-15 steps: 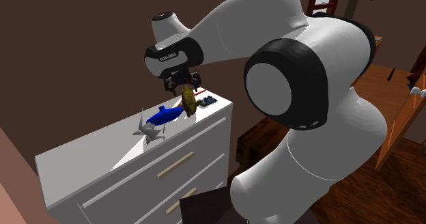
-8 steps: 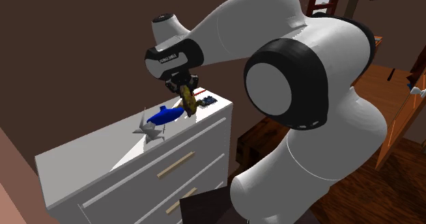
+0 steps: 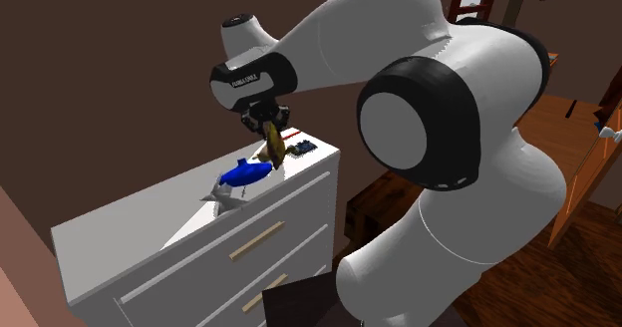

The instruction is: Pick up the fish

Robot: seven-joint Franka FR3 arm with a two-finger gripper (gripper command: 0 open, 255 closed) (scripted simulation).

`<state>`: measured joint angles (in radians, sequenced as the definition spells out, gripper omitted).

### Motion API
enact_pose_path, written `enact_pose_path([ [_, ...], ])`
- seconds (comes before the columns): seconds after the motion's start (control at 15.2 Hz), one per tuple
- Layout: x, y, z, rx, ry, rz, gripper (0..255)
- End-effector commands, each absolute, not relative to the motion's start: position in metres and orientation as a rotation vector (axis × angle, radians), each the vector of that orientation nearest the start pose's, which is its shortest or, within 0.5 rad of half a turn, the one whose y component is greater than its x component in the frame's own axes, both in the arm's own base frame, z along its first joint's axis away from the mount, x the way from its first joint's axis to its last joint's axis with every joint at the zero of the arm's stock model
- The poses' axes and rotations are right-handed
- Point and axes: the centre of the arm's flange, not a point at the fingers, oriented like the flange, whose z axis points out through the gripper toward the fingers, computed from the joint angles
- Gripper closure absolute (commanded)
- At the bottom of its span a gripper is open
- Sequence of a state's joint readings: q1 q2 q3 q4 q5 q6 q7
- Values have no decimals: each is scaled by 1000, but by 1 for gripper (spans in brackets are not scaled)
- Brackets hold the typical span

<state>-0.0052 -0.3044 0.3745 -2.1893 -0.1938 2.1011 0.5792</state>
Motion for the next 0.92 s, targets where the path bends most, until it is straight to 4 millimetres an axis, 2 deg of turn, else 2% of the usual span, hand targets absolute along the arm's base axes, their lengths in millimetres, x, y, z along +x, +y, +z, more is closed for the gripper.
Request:
enact_pose_path([
  [0.0,454,180,535,-3265,217,-495,255],
  [0.73,454,180,593,-3265,217,-495,255],
  [0.86,454,180,594,-3265,217,-495,255],
])
